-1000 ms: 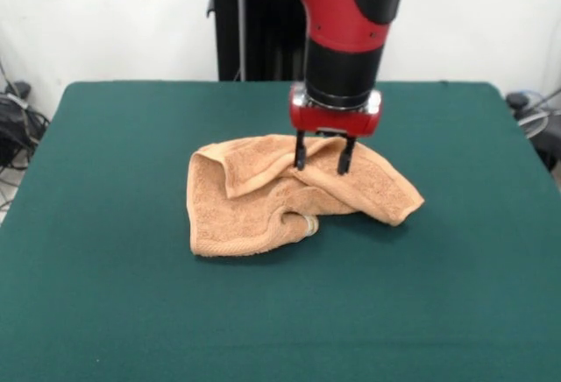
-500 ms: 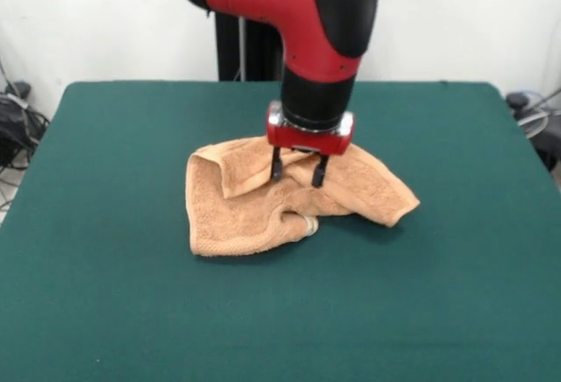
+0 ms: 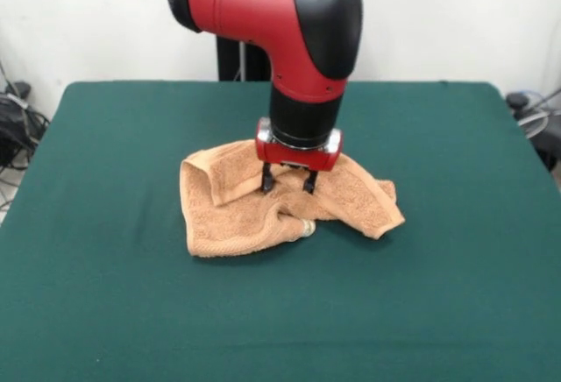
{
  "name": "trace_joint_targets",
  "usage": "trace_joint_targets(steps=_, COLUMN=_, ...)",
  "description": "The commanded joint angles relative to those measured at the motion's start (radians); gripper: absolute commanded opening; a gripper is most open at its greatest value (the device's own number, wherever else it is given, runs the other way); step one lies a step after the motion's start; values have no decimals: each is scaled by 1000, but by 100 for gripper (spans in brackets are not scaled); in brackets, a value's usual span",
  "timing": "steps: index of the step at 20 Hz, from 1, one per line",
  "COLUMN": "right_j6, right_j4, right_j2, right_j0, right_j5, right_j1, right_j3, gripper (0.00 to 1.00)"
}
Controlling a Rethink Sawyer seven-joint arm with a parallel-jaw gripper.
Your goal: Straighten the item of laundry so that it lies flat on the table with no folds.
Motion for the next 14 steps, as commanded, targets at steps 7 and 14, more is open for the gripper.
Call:
trace_joint_targets(steps=7, right_j6=193, right_j4=5, right_j2=67, right_j0=-70, right_j5=-264, right_j1=231, right_j3=-122, gripper=100)
trace_joint_targets(steps=14, right_j6=209, right_j4=36, right_j2=76, right_j0=-71, right_j5=-168, right_j1=198, right_j3=-96, gripper=100)
